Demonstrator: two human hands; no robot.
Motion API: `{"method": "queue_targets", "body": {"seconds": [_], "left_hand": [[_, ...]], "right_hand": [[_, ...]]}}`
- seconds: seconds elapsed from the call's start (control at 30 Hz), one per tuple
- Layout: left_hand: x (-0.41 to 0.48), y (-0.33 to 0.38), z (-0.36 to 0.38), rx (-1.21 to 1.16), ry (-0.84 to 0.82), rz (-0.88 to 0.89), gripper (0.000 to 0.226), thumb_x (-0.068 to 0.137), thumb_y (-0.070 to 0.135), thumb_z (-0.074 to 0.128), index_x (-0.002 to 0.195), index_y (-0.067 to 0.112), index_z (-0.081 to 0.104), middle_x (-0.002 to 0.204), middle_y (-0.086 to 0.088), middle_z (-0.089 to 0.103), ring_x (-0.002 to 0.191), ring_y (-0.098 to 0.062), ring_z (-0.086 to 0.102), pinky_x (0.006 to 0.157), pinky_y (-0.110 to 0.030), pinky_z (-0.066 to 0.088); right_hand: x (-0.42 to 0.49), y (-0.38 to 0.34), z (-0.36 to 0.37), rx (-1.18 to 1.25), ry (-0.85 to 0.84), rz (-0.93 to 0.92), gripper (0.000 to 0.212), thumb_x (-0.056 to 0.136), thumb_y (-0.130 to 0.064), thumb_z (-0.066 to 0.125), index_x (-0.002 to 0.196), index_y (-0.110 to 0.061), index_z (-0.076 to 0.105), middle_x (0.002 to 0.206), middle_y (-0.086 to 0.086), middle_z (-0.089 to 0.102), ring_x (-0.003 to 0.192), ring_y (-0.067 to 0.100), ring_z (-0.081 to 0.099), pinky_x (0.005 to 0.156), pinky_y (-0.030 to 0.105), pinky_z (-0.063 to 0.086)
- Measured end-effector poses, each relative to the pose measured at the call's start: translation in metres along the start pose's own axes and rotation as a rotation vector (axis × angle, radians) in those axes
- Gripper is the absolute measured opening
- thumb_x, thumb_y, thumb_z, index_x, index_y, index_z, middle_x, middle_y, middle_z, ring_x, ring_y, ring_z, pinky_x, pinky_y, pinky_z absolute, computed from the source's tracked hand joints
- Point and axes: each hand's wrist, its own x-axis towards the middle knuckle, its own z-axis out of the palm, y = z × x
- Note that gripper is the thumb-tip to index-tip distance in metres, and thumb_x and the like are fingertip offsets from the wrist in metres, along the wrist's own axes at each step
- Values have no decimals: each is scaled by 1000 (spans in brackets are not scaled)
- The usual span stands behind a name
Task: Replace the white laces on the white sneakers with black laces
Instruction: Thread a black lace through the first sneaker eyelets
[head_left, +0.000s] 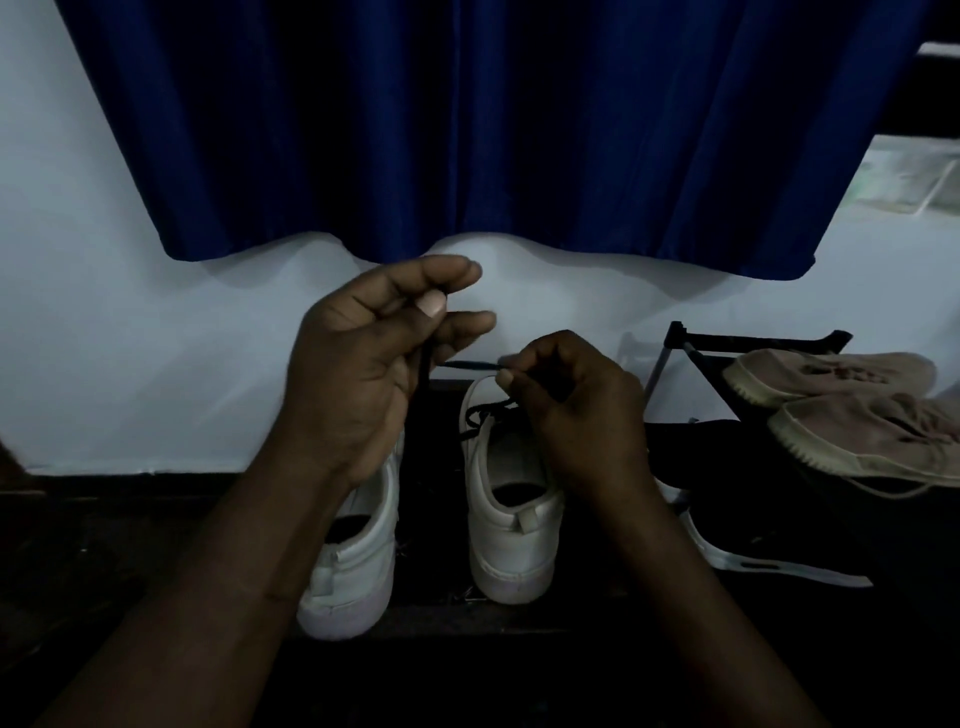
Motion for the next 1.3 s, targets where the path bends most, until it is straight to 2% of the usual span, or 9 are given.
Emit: {"method": "queue_targets", "body": {"seconds": [0.1,0.27,0.43,0.53,0.67,0.77,0.9,1.07,1.3], "left_hand": [[-1,-7,10,-65,-24,-26,33,98,-7,50,128,1,62,133,-12,69,115,-28,71,100,-36,56],[-4,-17,26,-143,-39,-113,40,98,-12,49,134,1,59,138,-9,66,123,-24,67,94,-31,58],[-1,-23,27,32,60,-114,35,95,-10,58,125,5,67,128,-6,72,114,-19,72,91,-40,60],[1,-26,20,256,133,-96,29,93,-7,66,116,9,73,116,-3,76,105,-18,75,99,-46,57],[3,-36,8,848,102,-44,30,91,17,77,114,35,75,109,10,70,89,-13,74,85,-36,58],[0,-40,5,1256,80,117,46,86,26,80,127,44,68,126,8,46,110,-18,59,91,-29,48],[-3,-43,16,1253,-168,218,54,90,28,76,139,44,59,135,17,57,126,-13,41,100,-26,37],[-2,-50,16,1117,-170,229,19,92,27,69,107,33,78,92,16,78,87,-2,70,82,-36,58],[-5,-55,18,1273,-149,273,11,84,36,68,88,30,76,78,11,71,76,-11,61,71,-31,49]], "right_hand": [[-2,-9,-6,-8,21,-42,5,91,-27,79,88,-25,76,92,-14,75,87,5,70,75,27,57],[-12,-19,-7,107,-234,-51,16,91,-45,75,100,-32,74,96,-8,77,92,13,74,84,48,60],[-7,-13,-15,310,-124,-2,7,99,-13,68,100,-12,75,87,7,79,76,21,74,73,38,60],[-2,-8,-24,361,-60,52,5,97,-12,70,96,-9,74,83,10,78,69,22,70,68,33,56],[0,0,-27,263,84,95,12,87,-15,82,84,-10,72,73,8,76,65,23,72,65,34,59],[3,7,-29,219,56,115,2,92,-15,78,89,-15,78,80,4,78,74,21,75,78,45,64],[1,9,-26,165,-69,141,13,97,-6,70,103,-18,73,88,1,81,86,18,78,85,50,63],[-1,5,-29,60,32,149,15,84,-18,86,82,-20,72,74,-2,78,73,17,76,75,51,63],[-2,5,-42,-24,-67,227,18,80,-34,89,77,-21,77,76,-6,78,77,10,75,82,45,63]]}}
